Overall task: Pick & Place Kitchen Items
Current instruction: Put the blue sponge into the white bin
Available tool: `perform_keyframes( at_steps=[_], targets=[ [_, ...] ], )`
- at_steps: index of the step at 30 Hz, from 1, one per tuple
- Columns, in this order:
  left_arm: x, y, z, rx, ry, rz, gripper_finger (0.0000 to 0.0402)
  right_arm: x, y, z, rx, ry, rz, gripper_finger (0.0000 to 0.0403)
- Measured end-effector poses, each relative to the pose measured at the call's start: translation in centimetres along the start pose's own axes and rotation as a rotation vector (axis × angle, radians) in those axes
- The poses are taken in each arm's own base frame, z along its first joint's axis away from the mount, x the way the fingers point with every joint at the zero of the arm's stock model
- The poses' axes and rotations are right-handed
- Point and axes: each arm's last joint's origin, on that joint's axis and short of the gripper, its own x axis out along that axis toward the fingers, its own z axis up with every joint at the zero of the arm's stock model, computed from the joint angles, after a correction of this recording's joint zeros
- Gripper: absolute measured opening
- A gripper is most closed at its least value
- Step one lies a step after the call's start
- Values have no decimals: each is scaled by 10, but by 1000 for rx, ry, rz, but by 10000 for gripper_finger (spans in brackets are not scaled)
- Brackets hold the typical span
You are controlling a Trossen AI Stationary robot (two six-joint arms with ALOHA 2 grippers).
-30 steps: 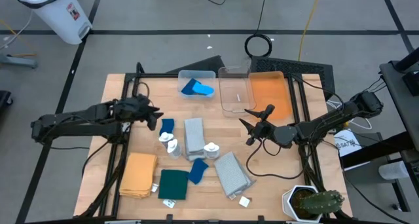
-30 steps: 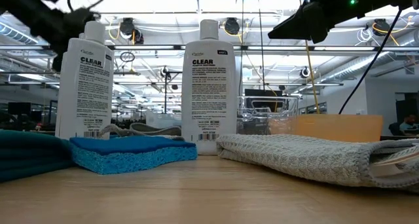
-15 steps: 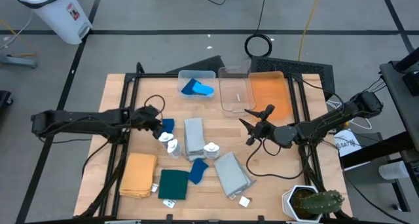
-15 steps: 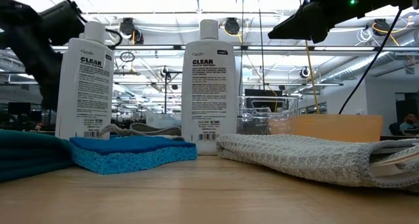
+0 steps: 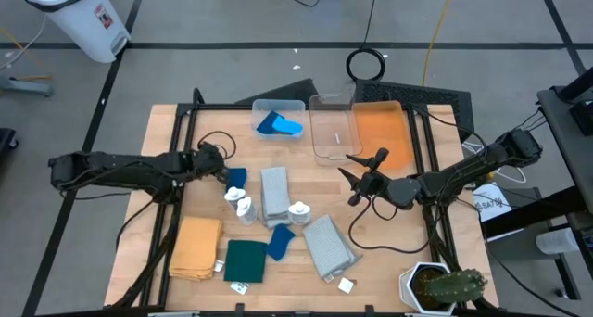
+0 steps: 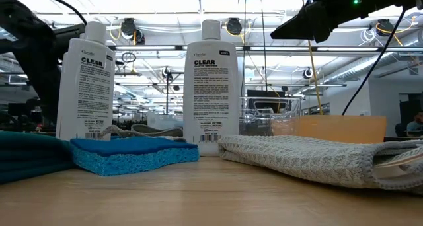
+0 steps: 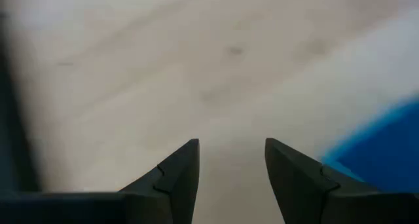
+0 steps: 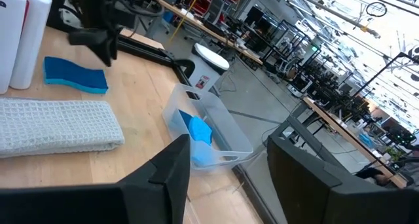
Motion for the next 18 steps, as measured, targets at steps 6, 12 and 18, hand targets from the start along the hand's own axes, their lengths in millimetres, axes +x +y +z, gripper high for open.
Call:
perform_keyframes(
  at_steps=[6, 12, 18],
  targets=[
    [-9, -5, 18, -55, 92, -166, 177, 0, 0, 0, 0, 0, 0, 171],
    [-7, -26, 16, 59, 59, -394, 177, 0, 0, 0, 0, 0, 0, 171],
    [5, -39, 3, 143, 114, -416, 177, 0, 0, 0, 3, 0, 0, 171]
  ],
)
